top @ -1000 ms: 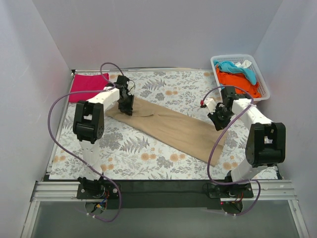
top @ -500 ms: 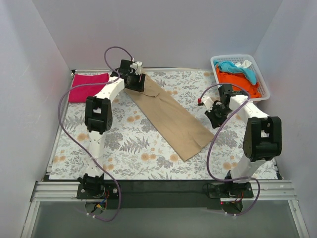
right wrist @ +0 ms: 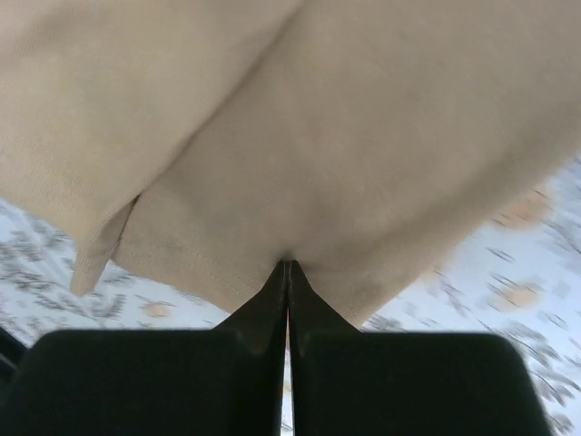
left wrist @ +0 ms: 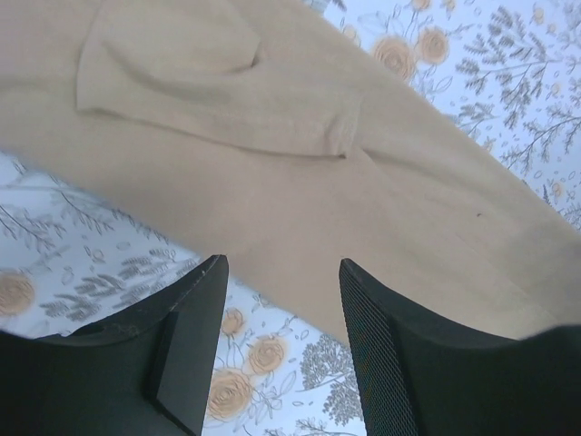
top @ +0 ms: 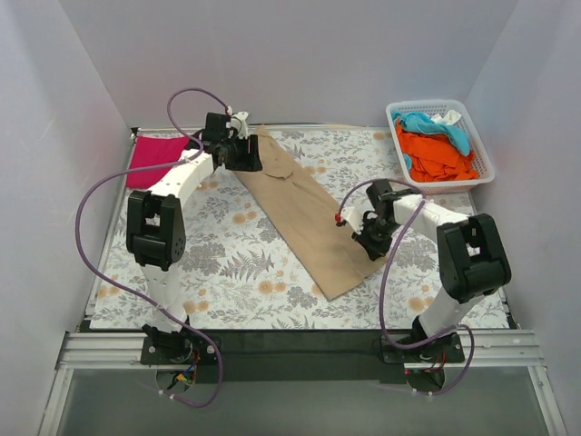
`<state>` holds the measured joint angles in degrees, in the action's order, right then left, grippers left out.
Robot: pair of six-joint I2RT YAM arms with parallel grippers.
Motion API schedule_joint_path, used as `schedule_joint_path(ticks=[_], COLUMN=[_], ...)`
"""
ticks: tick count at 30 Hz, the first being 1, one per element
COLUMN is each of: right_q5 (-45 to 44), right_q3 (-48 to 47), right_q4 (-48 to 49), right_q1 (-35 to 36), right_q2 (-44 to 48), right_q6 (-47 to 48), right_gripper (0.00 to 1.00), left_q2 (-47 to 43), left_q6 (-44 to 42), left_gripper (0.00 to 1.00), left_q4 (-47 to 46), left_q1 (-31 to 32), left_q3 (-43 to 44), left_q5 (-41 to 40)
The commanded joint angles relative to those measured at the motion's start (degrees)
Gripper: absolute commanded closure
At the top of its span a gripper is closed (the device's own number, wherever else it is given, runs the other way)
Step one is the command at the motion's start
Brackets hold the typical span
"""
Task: Fold and stack the t-shirts
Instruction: Fold the tshirt
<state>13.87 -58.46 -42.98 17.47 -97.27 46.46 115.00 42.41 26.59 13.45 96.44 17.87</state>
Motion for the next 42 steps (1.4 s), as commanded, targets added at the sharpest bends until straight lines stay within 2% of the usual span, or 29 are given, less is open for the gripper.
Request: schedule_joint_path(ticks=[1,4,6,9,12,17,22,25,30,33,36,40,42], right_q5=[3.61,9.48,12.57,16.8,17.6,15.14,12.33,12.32,11.88,13.37,14.26,13.82,13.64], right_q3=[7.2,9.76,8.37,2.86,-1.38,0.18,2.38,2.21,3.61,4.23,3.35,1.68,0.98], right_q4=[-3.07,-3.68,-3.69,-2.81,-2.81,-1.85,0.53,0.09,-0.08,0.44,3.16,6.15,6.77], right_q1=[8.7,17.31,24.84,29.97,28.94,26.65,20.77,16.37,14.87,14.96,15.22,15.57,15.75], right_q2=[1.2,2.96,3.49,3.41,3.49,9.9,13.6,13.78,14.39,13.61,10.45,5.62,4.82], right_q6=[-1.28,-3.99,-5.49,-8.65,-10.25,-9.8,-10.34,-10.25,-8.93,-8.66,-10.42,-12.18,-12.62], right_gripper=[0.99,0.99,0.98,0.96,0.94,0.86,0.86,0.86,0.86,0.86,0.86,0.87,0.87], left_q2=[-3.55,-4.69,-5.22,-4.96,-3.21,-0.22,6.53,10.58,18.67,24.82,28.17,28.79,26.0], left_q6=[3.02,3.47,3.2,2.68,1.45,-0.05,0.21,-0.66,-4.43,-6.02,-7.34,-7.79,-7.44], left_gripper=[0.51,0.51,0.51,0.51,0.52,0.54,0.56,0.62,0.67,0.66,0.62,0.55,0.53], left_q4=[1.79,2.5,2.5,2.41,2.33,1.19,1.09,1.62,4.69,7.68,9.88,9.62,9.27], left_q1=[-0.27,-0.27,-0.27,-0.09,0.43,1.84,2.1,2.1,2.1,2.1,2.1,1.93,1.58], left_q3=[-2.92,-5.65,-7.41,-8.64,-8.38,-7.94,-4.43,-2.41,9.79,19.43,26.23,29.76,28.98], left_q5=[0.76,2.95,4.1,5.16,5.33,4.99,2.09,1.55,0.5,0.67,1.55,2.34,3.66])
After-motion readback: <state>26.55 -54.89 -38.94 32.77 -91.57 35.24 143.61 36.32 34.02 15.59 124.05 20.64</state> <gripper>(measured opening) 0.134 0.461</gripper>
